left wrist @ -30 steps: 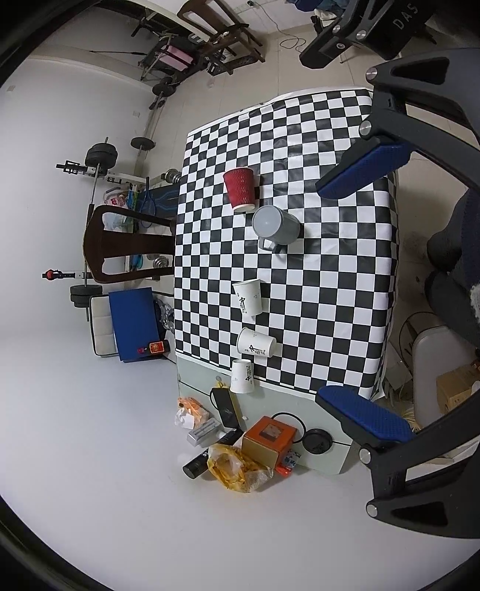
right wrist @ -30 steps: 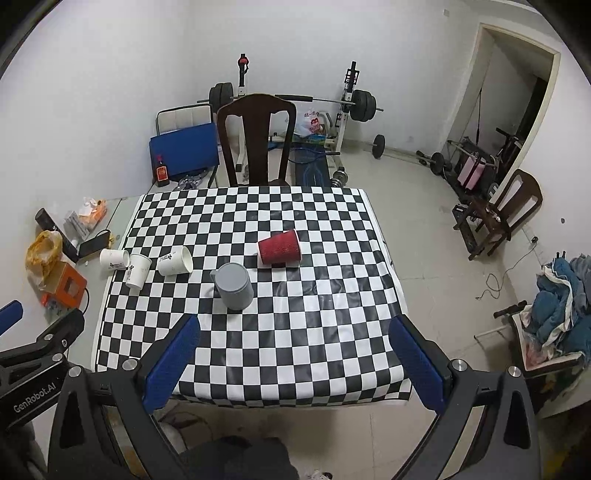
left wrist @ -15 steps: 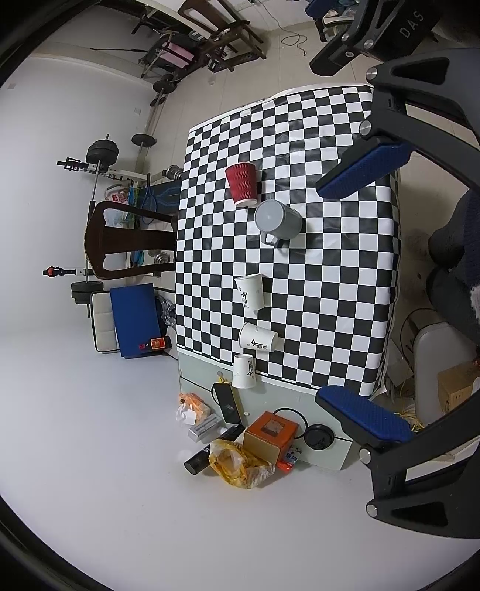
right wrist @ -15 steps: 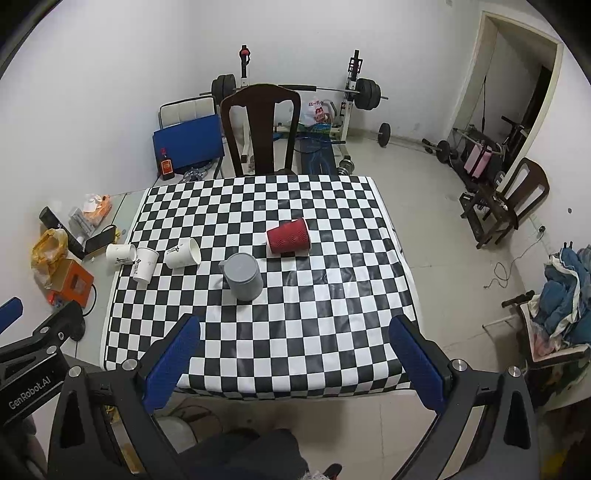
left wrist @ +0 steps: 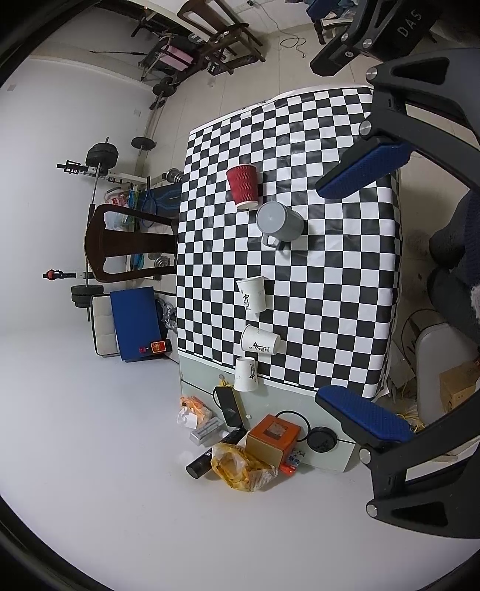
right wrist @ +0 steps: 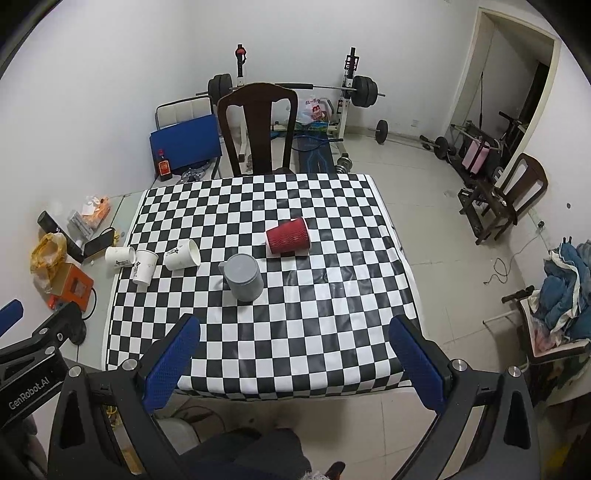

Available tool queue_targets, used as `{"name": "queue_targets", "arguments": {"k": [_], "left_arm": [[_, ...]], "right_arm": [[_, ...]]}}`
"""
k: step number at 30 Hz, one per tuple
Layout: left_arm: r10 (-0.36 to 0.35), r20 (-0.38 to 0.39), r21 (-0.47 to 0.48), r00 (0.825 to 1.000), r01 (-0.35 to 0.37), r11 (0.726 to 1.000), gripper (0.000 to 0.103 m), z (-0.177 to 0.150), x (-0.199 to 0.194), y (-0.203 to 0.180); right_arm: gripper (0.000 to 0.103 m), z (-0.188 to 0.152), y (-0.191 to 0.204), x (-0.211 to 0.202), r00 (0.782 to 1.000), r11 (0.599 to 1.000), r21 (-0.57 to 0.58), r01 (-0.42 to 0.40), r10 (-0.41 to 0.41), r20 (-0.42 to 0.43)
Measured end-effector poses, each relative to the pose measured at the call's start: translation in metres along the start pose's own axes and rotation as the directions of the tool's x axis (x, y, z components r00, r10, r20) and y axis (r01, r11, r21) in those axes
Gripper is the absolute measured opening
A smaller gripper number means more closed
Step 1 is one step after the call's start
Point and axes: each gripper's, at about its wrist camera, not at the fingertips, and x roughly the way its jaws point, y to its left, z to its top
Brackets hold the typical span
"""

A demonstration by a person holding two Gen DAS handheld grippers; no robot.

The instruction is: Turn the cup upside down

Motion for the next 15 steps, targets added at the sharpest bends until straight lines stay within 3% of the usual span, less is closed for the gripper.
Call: {"name": "queue_targets", "arguments": {"k": [15], "left_arm": [[0.005,0.000,-0.005,1.000,-0.005,1.000,0.103,0.0015,-0.0003,-0.0009]], "right_arm": [[0.103,0.0018,-0.0019,-0.0008,1.000,1.000,-0.001,-0.003,0.003,0.002]]}}
